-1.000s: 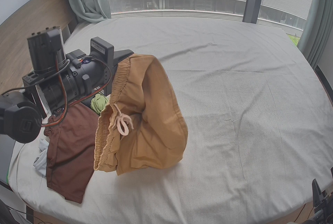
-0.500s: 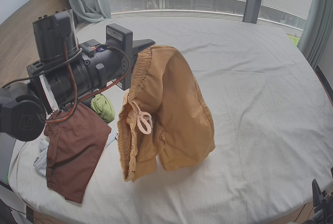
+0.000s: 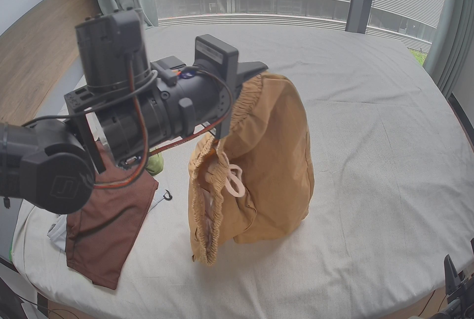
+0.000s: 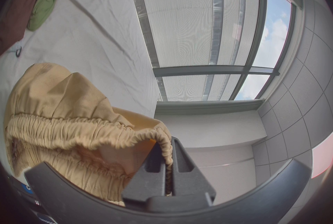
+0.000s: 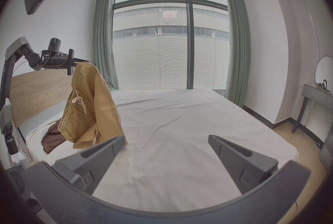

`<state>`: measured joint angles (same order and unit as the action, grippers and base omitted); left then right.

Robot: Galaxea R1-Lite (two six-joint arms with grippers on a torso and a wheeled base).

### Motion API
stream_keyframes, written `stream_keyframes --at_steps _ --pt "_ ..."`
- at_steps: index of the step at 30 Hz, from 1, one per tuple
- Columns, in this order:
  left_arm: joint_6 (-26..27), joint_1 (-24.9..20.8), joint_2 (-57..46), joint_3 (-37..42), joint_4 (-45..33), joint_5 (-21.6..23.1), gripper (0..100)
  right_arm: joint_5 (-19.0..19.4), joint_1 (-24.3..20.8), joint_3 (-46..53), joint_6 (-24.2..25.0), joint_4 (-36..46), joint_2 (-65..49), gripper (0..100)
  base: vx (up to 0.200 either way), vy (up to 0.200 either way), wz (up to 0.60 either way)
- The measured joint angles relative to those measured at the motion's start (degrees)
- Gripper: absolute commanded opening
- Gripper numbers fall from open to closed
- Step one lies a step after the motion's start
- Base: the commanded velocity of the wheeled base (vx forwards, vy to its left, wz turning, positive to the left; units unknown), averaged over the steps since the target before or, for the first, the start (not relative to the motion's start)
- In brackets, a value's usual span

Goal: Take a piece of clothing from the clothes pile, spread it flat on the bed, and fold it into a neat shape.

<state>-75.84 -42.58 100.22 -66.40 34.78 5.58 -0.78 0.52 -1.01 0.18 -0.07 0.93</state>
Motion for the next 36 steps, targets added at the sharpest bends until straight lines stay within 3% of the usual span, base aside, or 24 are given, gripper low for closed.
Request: stream_keyframes --at_steps 11,24,36 --pt "-0.1 -4.6 8.3 -9.1 -0.6 1.2 0 0.0 0.0 0.0 0.0 0.0 0.0 100 0.000 0.000 0.00" --pt "-1.6 -9.5 16.8 -23.9 -7.0 1.3 0 0.0 0.0 0.0 0.0 0.0 0.0 100 0.000 0.000 0.00" --pt "-7.7 -13.3 19.2 -35.9 -11.1 1.8 0 0.0 0.0 0.0 0.0 0.0 0.0 100 0.000 0.000 0.00"
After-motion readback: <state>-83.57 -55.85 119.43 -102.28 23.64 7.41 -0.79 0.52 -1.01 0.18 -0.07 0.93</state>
